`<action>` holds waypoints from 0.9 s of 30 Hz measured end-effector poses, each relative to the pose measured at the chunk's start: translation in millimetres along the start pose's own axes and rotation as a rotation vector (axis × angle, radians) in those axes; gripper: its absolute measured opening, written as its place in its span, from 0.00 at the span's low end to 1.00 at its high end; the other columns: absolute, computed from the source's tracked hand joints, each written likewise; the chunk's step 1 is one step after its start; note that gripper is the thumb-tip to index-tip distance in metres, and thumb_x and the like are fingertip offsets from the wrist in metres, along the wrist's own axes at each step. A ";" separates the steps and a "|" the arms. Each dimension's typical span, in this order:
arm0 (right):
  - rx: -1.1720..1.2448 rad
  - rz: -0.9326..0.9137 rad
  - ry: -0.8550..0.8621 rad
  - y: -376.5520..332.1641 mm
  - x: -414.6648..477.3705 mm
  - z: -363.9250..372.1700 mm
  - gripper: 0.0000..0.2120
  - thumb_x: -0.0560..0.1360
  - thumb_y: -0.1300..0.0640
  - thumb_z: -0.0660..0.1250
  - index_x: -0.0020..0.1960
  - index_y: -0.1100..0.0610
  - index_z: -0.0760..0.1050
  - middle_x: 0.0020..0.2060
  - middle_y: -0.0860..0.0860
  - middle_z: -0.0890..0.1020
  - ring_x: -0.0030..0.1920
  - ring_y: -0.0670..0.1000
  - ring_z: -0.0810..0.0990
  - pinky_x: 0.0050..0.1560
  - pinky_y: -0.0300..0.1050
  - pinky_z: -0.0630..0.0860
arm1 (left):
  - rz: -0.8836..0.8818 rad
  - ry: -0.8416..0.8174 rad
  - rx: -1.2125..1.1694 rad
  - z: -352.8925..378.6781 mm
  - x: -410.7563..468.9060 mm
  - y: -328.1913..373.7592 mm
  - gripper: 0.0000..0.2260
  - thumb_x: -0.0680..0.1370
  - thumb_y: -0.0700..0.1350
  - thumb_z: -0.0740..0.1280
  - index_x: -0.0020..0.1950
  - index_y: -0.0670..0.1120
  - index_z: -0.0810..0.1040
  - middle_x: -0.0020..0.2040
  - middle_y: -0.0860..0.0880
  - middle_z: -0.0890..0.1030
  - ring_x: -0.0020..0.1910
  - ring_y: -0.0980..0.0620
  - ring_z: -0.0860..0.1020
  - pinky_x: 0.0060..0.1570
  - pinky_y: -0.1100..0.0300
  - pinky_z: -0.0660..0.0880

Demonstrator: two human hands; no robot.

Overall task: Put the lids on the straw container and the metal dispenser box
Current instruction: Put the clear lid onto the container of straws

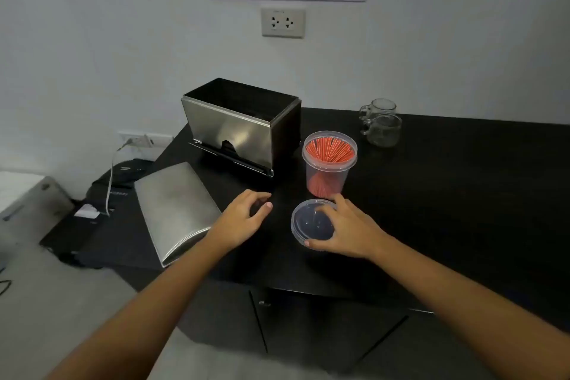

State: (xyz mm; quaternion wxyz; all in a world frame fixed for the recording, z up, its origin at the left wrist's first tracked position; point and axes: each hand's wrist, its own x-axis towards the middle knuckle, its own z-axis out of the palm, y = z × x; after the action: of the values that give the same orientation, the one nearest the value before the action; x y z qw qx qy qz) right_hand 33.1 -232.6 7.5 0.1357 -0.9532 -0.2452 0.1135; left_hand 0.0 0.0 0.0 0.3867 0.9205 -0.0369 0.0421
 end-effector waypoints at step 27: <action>0.147 0.290 0.084 39.3 -25.2 -1.6 0.53 0.52 0.27 0.67 0.69 0.48 0.55 0.66 0.49 0.58 0.65 0.49 0.61 0.59 0.47 0.68 | -0.029 -0.165 -0.095 22.4 57.1 8.5 0.22 0.76 0.49 0.64 0.69 0.48 0.66 0.63 0.47 0.74 0.60 0.53 0.72 0.61 0.58 0.70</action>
State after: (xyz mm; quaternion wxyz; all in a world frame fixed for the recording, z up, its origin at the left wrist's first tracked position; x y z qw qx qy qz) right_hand 29.2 -278.6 0.4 0.1972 -0.9700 -0.0904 0.1097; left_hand 57.0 -24.0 -3.5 0.4263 0.9019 -0.0572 -0.0412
